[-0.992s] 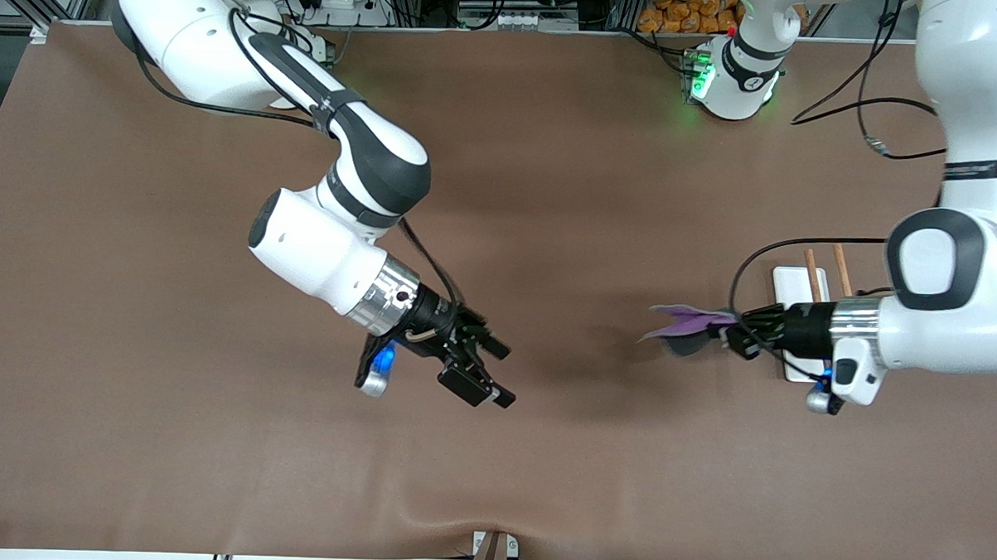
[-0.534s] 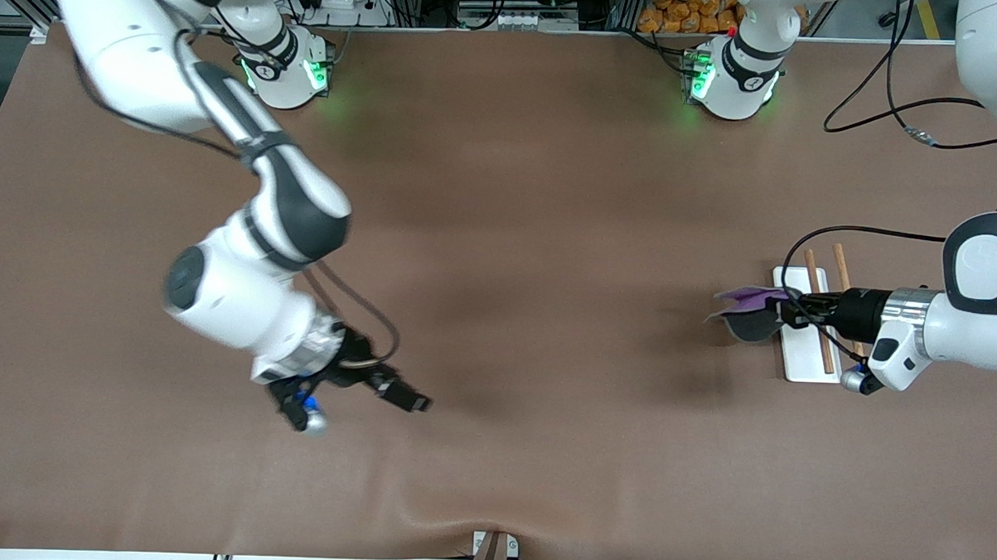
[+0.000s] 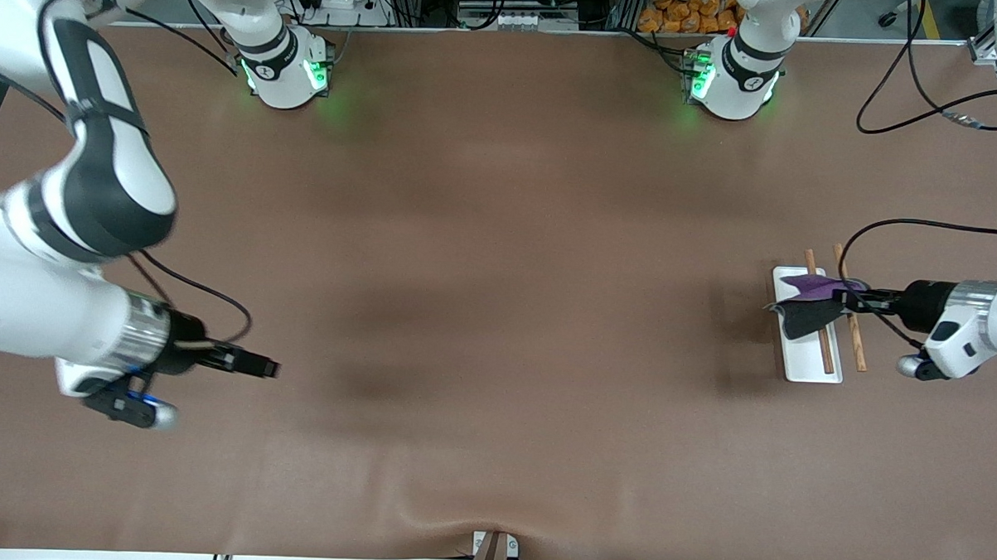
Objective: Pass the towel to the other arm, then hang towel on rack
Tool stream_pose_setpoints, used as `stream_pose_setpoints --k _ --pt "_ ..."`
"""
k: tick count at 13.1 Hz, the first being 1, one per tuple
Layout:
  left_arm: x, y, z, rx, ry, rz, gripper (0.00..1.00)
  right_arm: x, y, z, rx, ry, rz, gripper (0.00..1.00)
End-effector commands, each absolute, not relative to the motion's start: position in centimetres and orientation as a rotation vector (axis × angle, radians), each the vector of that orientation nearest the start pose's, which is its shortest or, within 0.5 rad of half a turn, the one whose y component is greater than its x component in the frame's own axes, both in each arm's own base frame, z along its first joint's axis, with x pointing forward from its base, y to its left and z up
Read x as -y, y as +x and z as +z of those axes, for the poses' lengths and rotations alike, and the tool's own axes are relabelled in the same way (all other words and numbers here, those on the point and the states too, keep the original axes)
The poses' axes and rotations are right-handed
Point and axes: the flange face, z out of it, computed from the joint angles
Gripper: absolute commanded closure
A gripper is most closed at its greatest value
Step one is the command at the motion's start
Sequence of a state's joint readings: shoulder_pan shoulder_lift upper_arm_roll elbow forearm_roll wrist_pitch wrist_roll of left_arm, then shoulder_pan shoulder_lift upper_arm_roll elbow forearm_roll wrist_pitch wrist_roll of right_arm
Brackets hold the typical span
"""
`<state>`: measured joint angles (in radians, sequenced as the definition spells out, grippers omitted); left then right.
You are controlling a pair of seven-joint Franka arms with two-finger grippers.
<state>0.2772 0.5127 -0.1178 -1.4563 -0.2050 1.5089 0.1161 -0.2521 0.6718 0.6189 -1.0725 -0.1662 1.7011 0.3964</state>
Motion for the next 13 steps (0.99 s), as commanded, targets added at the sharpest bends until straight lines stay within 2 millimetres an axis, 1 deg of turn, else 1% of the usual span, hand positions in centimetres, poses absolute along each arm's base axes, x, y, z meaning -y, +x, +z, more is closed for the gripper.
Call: stream_pose_setpoints --k 1,2,3,4,5,6,7,8,9,10,11,13 --pt "-11.9 63.1 37.2 0.072 -3.388 0.692 1.0 -6.6 70.1 53.8 0.06 -3.033 -0.066 0.0" --pt "-13.1 62.9 37.0 0.032 -3.406 0.68 1.0 -4.4 69.5 56.0 0.102 -3.035 -0.105 0.0" --pt "-14.0 62.8 36.0 -0.002 -3.419 0.689 1.0 -3.6 68.4 57.6 0.099 -3.056 -0.093 0.0" --pt "-15.3 62.7 35.4 -0.005 -3.431 0.667 1.0 -4.0 66.9 59.5 0.108 -3.085 -0.068 0.0" --pt "-16.6 62.7 34.8 -0.001 -3.445 0.644 1.0 -4.7 64.9 62.1 0.103 -3.118 -0.063 0.0" --pt "-17.3 62.6 34.4 -0.035 -3.455 0.627 1.0 -5.7 63.9 62.3 0.122 -3.14 -0.029 0.0" --pt "-17.8 62.6 34.0 -0.074 -3.467 0.611 1.0 -6.1 63.2 63.5 0.126 -3.152 -0.051 0.0" --pt "-18.7 62.5 33.5 -0.101 -3.477 0.587 1.0 -5.7 63.1 63.6 0.119 -3.157 -0.046 0.0" --pt "-19.8 62.4 33.1 -0.134 -3.489 0.555 1.0 -4.7 63.1 63.9 0.11 -3.156 -0.054 0.0" --pt "-20.1 62.4 32.7 -0.164 -3.498 0.542 1.0 -4.0 63.1 63.9 0.093 -3.16 -0.048 0.0" --pt "-20.5 62.3 32.5 -0.161 -3.502 0.542 1.0 -4.1 63.1 63.8 0.094 -3.166 -0.037 0.0" --pt "-20.8 62.3 32.4 -0.155 -3.504 0.535 1.0 -4.4 63.0 63.9 0.1 -3.166 -0.04 0.0"
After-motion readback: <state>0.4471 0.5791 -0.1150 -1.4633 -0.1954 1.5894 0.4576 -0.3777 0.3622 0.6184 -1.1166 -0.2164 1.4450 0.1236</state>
